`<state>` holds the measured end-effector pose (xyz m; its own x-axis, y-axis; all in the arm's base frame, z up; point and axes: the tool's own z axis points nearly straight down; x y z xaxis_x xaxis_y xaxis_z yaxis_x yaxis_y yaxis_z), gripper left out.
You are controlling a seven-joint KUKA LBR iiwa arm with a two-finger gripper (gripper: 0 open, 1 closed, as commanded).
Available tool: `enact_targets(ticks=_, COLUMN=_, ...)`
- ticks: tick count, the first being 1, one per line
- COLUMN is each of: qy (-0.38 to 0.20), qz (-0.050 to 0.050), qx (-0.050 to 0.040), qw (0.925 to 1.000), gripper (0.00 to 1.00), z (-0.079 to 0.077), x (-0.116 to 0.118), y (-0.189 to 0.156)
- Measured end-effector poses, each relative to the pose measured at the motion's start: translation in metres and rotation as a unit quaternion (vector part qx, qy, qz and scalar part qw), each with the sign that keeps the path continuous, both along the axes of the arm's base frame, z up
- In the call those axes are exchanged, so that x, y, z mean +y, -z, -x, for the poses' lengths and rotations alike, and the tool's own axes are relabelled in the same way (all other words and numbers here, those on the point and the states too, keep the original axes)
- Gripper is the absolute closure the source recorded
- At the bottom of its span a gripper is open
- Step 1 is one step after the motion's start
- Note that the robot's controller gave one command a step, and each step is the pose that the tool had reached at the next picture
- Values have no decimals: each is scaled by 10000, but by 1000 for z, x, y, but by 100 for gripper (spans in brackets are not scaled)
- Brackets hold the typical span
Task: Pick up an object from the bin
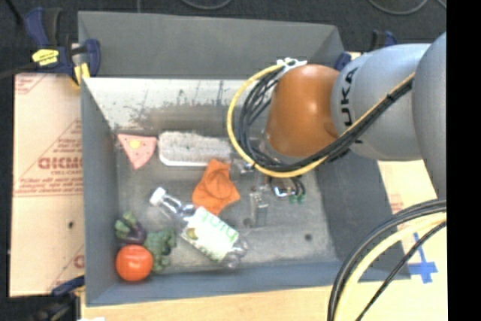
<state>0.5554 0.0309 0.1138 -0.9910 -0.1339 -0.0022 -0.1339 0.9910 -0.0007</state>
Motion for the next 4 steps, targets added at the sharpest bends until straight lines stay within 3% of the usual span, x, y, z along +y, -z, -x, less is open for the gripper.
enact_targets(ticks=1, qy=200, qz=-4, qx=-27, qw=9998, gripper=0, z=-37, x=21, y=-1)
enact_targets(ticks=2, qy=334, qz=-5, qx=-53, qw=9994, gripper=0, z=-50, x=37, y=9)
enact_targets(ticks=3, qy=-674, qz=-15, qx=-95, qw=9977, gripper=100, z=-95, x=35, y=35)
enact_targets(ticks=4, qy=-672, qz=-16, qx=-95, qw=9977, gripper=100, z=-95, x=35, y=35)
